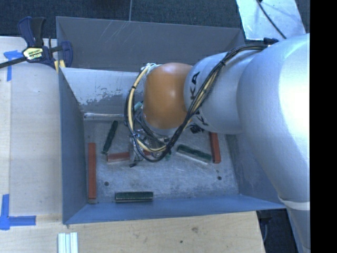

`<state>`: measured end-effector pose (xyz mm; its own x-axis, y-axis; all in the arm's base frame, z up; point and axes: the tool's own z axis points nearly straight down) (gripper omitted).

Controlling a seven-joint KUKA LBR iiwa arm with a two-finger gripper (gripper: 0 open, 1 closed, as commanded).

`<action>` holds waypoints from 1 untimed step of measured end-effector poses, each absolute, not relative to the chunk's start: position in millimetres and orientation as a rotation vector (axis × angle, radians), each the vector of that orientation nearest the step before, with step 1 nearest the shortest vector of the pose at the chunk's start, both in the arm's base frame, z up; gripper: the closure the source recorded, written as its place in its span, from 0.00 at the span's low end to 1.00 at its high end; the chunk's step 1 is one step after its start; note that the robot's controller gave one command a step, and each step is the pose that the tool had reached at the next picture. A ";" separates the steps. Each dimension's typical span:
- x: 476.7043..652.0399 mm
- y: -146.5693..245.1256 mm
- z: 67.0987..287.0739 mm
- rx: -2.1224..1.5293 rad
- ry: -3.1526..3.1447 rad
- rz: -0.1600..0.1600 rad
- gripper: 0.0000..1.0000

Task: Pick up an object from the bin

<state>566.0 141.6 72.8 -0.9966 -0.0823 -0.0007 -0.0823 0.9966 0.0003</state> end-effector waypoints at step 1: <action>547.5 139.3 229.2 -0.106 3.128 0.004 1.00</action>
Offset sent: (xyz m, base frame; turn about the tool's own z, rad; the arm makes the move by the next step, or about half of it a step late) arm -0.0207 -0.0020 0.1507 0.0151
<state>547.5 139.3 229.2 -0.9976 -0.0679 -0.0117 -0.0679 0.9977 0.0022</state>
